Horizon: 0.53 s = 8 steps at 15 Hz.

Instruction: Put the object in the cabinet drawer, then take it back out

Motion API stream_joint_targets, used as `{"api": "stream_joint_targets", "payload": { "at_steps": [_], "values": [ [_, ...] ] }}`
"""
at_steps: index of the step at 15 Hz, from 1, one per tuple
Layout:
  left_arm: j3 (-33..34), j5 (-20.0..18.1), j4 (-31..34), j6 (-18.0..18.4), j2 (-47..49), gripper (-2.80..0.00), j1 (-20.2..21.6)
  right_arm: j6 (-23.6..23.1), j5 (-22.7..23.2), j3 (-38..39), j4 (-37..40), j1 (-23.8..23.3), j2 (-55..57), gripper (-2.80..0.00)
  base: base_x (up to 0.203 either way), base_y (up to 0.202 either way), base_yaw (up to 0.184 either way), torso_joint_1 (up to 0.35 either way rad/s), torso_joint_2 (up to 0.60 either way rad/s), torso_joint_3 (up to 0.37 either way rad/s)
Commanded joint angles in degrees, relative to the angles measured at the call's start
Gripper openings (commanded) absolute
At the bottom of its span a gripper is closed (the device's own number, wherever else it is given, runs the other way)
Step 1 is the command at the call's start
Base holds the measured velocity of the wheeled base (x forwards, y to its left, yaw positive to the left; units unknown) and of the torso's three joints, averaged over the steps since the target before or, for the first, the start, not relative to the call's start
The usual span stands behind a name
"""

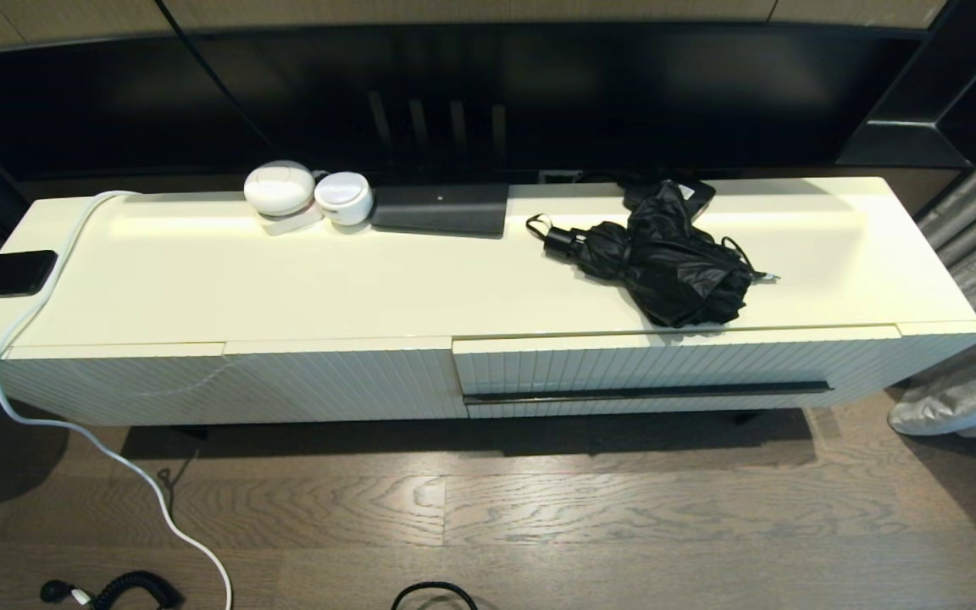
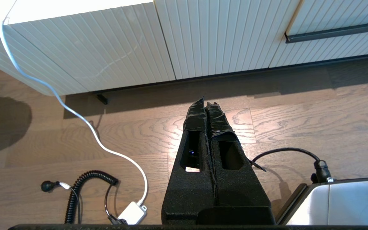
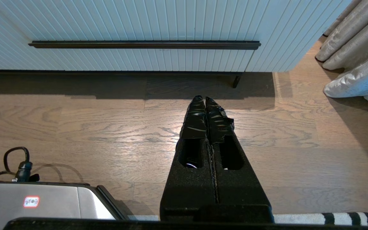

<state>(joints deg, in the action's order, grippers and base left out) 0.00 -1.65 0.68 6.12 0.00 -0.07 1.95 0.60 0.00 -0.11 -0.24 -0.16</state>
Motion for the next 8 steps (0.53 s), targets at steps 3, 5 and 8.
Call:
{"api": "stream_joint_targets", "payload": {
  "at_steps": [3, 5, 8],
  "values": [
    [0.0, -0.02, -0.07, 0.03, 0.0, -2.8, -0.01, -0.28, 0.02, 0.09, 0.02, -0.02, 0.25, -2.8, 0.0, 0.0, 0.0, 0.0, 0.0, 0.0],
    [0.0, -0.02, 0.02, 0.03, 0.0, -2.8, 0.07, 0.07, 0.02, 0.08, -0.15, -0.02, 0.25, -2.8, 0.0, 0.0, 0.0, 0.0, 0.0, 0.0],
    [0.0, -0.02, 0.02, 0.03, 0.0, -2.8, 0.06, -0.02, 0.02, 0.09, -0.15, -0.02, 0.25, -2.8, 0.0, 0.0, 0.0, 0.0, 0.0, 0.0]
  ]
}}
